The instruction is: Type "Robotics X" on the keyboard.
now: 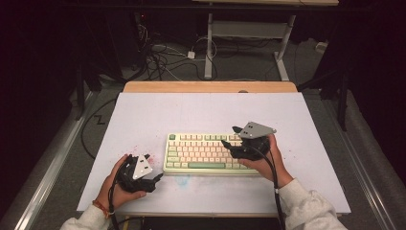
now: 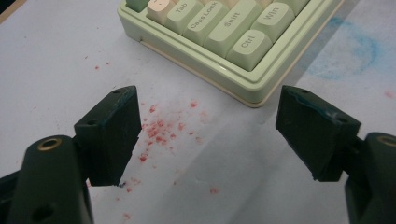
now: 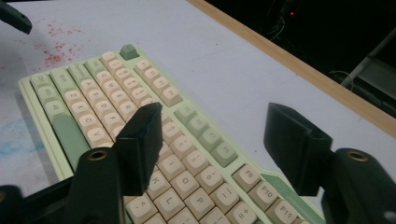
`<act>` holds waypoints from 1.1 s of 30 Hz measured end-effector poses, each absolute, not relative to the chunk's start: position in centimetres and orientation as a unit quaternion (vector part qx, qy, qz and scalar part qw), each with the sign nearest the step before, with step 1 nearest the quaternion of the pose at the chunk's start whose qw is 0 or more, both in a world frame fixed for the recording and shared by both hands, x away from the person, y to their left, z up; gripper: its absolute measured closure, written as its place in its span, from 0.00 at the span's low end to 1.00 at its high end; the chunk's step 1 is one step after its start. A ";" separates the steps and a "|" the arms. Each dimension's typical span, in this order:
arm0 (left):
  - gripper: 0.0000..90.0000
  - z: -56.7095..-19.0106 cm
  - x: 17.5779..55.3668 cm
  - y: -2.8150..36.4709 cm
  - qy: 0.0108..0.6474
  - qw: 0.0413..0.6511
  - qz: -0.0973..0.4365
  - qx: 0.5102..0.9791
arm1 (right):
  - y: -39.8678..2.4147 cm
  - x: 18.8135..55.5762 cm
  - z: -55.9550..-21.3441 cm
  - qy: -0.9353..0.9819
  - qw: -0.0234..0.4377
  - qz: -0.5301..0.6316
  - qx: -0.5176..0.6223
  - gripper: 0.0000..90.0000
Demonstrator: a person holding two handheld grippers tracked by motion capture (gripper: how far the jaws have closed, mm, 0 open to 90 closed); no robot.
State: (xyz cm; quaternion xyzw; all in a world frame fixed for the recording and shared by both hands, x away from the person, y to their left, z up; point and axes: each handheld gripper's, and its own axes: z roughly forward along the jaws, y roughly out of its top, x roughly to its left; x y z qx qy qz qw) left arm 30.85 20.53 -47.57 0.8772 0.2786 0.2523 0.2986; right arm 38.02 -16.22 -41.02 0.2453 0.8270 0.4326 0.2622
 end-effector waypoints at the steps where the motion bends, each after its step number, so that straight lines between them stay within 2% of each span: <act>1: 0.23 -47.6 30.9 20.5 0.279 0.299 0.252 0.877 | -16.3 37.9 -41.0 0.824 0.267 0.433 0.250 0.33; 11: 0.24 -47.1 30.7 20.8 0.289 0.319 0.251 0.867 | -17.9 36.6 -40.8 0.803 0.300 0.444 0.260 0.25; 22: 0.35 -46.7 30.5 20.9 0.292 0.333 0.250 0.861 | -20.1 34.9 -41.2 0.795 0.328 0.435 0.268 0.24; 28: 0.46 -46.2 30.7 21.1 0.310 0.350 0.235 0.852 | -21.9 33.7 -41.7 0.782 0.339 0.443 0.278 0.25; 33: 0.63 -45.6 30.6 21.6 0.311 0.372 0.220 0.847 | -23.2 32.5 -42.3 0.780 0.350 0.434 0.284 0.25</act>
